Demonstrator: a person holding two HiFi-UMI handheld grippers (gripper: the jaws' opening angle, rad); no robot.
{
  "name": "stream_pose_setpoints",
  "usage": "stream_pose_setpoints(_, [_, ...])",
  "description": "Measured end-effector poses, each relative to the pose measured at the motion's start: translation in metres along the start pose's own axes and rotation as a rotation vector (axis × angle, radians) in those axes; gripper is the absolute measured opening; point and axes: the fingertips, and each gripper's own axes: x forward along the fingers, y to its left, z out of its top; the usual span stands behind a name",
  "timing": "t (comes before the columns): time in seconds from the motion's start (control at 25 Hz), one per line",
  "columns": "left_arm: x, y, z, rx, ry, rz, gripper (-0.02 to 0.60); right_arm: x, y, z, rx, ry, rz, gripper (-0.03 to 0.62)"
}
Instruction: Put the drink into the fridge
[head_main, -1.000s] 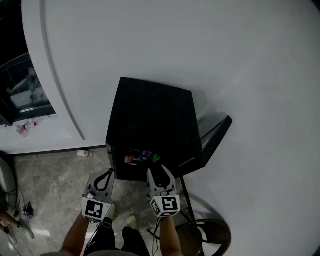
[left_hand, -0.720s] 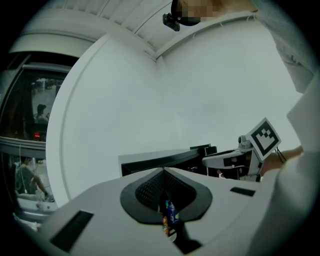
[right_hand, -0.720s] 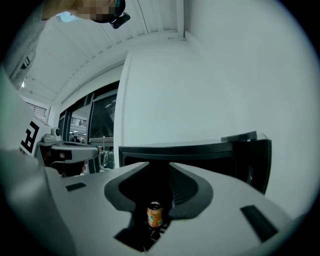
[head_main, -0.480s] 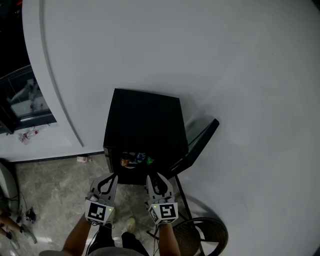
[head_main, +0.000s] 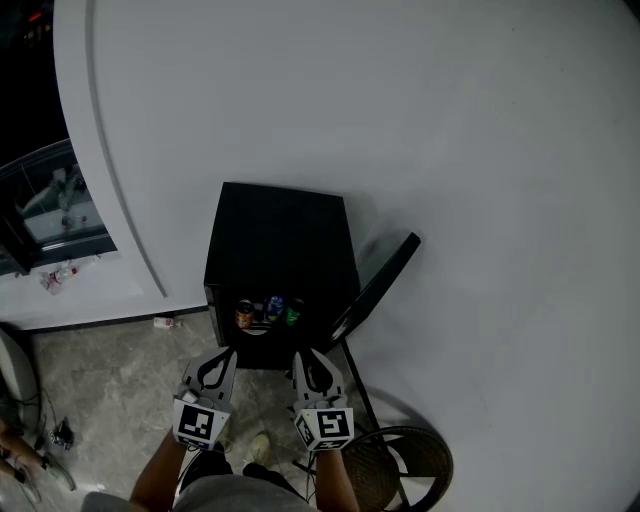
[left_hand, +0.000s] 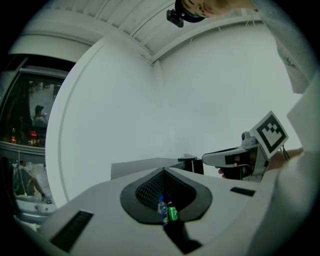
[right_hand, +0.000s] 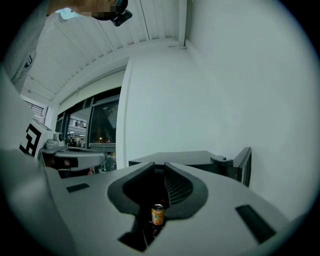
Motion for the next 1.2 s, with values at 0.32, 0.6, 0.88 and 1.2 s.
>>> stream_pose_setpoints(0.32, [-0.017,-0.012,0.003,0.014,-0.009,0.016,0.005,-0.028,0.011,0.009,-0.021,-0.011,0.033,0.069])
stream_pose_setpoints(0.6, [-0.027,-0.018,0.002,0.017,-0.009,0.028,0.005,-0.036,0.015,0.012,-0.029,-0.021,0.051,0.069])
stream_pose_setpoints(0.88, [-0.024,-0.02,0.009,0.023,-0.021,0.034,0.005,-0.037,0.012,0.009,-0.034,-0.018,0.056,0.063])
stream_pose_setpoints(1.2, [-0.023,-0.025,0.002,0.025,-0.006,0.025,0.005,-0.042,0.01,0.004,-0.024,-0.016,0.047,0.063])
